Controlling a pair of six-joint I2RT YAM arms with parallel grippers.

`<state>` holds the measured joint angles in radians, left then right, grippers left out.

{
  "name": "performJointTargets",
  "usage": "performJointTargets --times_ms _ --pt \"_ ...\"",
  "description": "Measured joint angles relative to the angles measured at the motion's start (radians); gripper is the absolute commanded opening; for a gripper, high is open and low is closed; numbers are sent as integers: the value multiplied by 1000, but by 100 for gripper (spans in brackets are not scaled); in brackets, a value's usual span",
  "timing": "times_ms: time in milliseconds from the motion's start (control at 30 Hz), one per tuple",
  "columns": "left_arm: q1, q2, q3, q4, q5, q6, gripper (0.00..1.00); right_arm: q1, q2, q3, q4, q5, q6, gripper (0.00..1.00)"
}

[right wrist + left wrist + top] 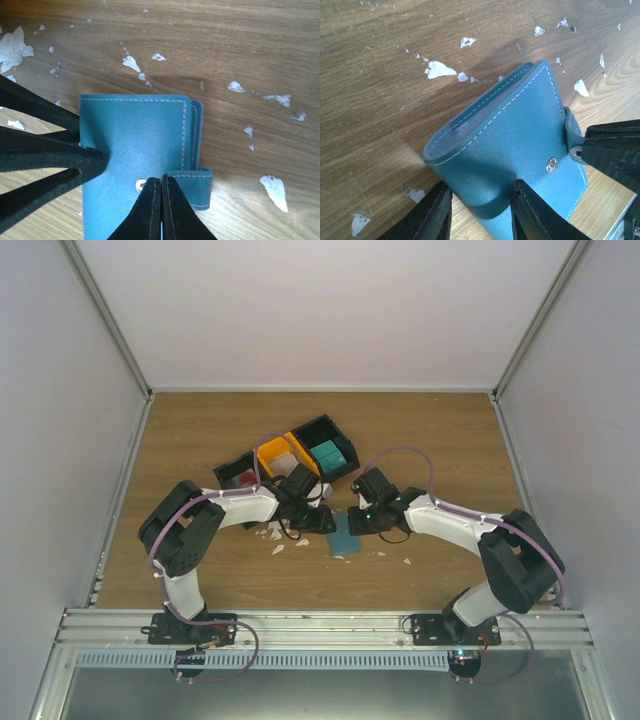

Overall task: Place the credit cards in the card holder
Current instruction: Close the card holder at the center of the board.

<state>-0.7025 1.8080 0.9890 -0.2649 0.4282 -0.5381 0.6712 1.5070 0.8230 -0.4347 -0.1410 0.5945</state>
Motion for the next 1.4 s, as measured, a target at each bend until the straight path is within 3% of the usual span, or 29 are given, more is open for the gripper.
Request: performJointTargets --times_ms 533,733,900,1400 --pt "0 0 -28 53 40 8 33 55 64 28 13 36 -1 12" --pt "0 0 -35 68 48 8 33 65 66 37 -3 57 5 11" --pt "0 0 -38 72 54 7 32 72 66 54 -31 80 9 3" --pt "0 0 -39 69 53 4 28 109 72 60 -55 122 5 1"
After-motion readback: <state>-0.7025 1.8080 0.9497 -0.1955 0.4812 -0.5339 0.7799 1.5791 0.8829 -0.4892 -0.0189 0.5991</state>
